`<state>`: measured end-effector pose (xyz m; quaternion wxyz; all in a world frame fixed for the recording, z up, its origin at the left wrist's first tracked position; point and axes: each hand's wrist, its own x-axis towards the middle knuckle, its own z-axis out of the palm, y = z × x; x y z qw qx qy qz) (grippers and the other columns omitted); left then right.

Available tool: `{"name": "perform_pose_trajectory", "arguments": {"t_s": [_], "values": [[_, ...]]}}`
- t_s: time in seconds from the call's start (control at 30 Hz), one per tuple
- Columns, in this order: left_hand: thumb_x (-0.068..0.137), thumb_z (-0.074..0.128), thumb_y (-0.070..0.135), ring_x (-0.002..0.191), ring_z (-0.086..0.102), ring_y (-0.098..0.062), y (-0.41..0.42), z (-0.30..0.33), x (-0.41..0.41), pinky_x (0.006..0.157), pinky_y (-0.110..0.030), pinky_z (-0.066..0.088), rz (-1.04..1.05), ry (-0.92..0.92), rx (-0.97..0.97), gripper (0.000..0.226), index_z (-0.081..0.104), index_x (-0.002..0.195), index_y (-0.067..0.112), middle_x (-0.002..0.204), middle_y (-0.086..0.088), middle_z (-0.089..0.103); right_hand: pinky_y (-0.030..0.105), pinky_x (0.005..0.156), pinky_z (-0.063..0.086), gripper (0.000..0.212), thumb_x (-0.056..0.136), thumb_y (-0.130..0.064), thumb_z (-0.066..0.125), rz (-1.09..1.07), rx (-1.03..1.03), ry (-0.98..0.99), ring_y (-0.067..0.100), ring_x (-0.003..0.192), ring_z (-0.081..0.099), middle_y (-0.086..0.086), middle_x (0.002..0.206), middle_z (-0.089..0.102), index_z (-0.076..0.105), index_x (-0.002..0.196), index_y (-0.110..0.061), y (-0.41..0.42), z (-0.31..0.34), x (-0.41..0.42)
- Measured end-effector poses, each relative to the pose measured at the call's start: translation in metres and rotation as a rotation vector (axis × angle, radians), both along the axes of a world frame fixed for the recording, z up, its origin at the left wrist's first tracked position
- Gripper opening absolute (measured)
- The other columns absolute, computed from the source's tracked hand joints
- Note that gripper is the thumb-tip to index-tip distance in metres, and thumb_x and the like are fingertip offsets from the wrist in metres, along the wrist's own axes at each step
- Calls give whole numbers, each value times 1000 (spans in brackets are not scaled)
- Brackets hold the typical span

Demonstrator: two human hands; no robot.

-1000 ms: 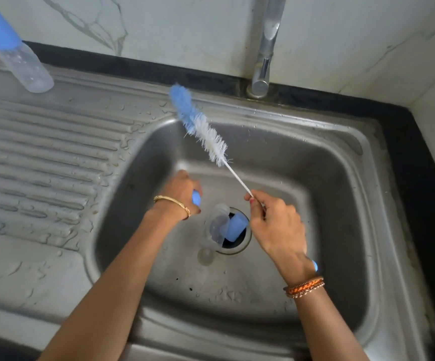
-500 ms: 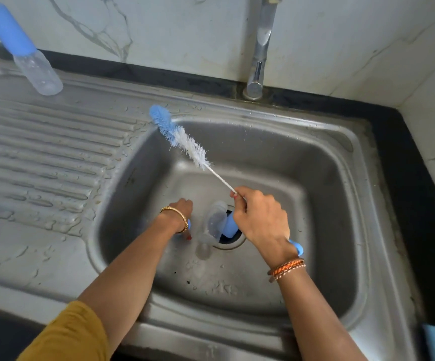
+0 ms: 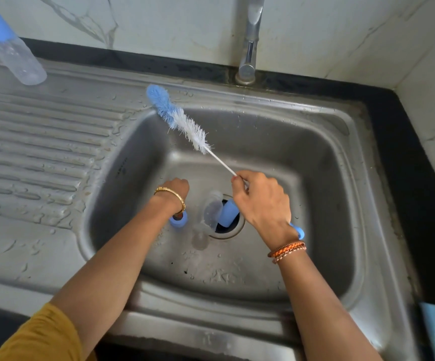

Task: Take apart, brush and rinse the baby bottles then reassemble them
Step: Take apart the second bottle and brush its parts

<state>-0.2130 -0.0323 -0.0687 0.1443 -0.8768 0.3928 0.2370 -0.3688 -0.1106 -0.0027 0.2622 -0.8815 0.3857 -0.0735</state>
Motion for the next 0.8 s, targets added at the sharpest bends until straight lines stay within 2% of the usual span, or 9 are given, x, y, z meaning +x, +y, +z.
{"name": "perform_pose_trajectory", "arguments": {"t_s": [0.1, 0.17, 0.2, 0.27, 0.3, 0.37, 0.47, 0.6, 0.8], "values": [[73, 77, 26, 97, 62, -27, -7, 21, -11, 78, -29, 48, -64, 58, 16, 33, 63, 96, 6, 101, -9, 66, 32, 66, 40, 26, 93, -28, 37, -11, -1, -26, 36, 78, 56, 9, 78, 59, 58, 85, -16, 1, -1, 1], [71, 79, 34, 85, 63, -24, -12, 26, -30, 75, -27, 49, -166, 122, 86, 33, 56, 70, 10, 81, -3, 65, 33, 67, 41, 27, 94, -28, 37, -13, -4, -37, 36, 79, 57, 11, 82, 63, 59, 87, -15, 1, -1, 2], [71, 79, 32, 82, 64, -24, -15, 23, -40, 77, -28, 51, -205, 157, 120, 35, 53, 68, 10, 81, -2, 66, 34, 68, 42, 27, 94, -28, 37, -15, -7, -37, 36, 80, 57, 11, 84, 64, 61, 90, -15, 2, -2, 2], [71, 80, 22, 89, 65, -24, -19, 14, -55, 77, -26, 50, -232, 207, 149, 35, 58, 90, 4, 99, -8, 68, 33, 68, 41, 28, 94, -28, 37, -10, -12, -33, 36, 82, 57, 11, 87, 65, 62, 94, -15, 2, -1, 2], [73, 79, 18, 94, 65, -26, -20, 10, -59, 75, -26, 48, -230, 201, 141, 43, 57, 106, 1, 107, -10, 66, 33, 68, 40, 28, 94, -28, 37, -7, -11, -32, 35, 82, 57, 11, 88, 65, 62, 95, -15, 2, -1, 2], [79, 72, 10, 95, 62, -29, -19, 6, -62, 73, -28, 45, -234, 181, 96, 46, 50, 118, -4, 112, -14, 63, 33, 68, 41, 28, 95, -28, 37, -8, -10, -35, 35, 83, 57, 11, 89, 65, 62, 96, -15, 1, -1, 1], [83, 68, 9, 94, 60, -30, -17, 2, -63, 71, -27, 42, -306, 152, 66, 37, 54, 114, -5, 113, -15, 60, 33, 69, 40, 29, 95, -28, 37, -13, -13, -35, 35, 83, 57, 11, 89, 65, 62, 95, -15, 1, -1, 1], [79, 73, 15, 103, 59, -26, -17, 0, -71, 70, -24, 39, -439, 100, 93, 43, 55, 115, -2, 117, -14, 56, 32, 69, 39, 27, 94, -27, 38, -12, -6, -37, 35, 85, 57, 11, 92, 65, 63, 97, -15, 1, -1, 2], [83, 64, 0, 108, 57, -29, -19, -2, -76, 80, -28, 45, -528, 38, 139, 37, 52, 118, -5, 122, -18, 54, 31, 68, 37, 27, 93, -25, 38, -8, -1, -37, 35, 87, 57, 11, 93, 65, 63, 99, -16, 1, 0, 2]]}}
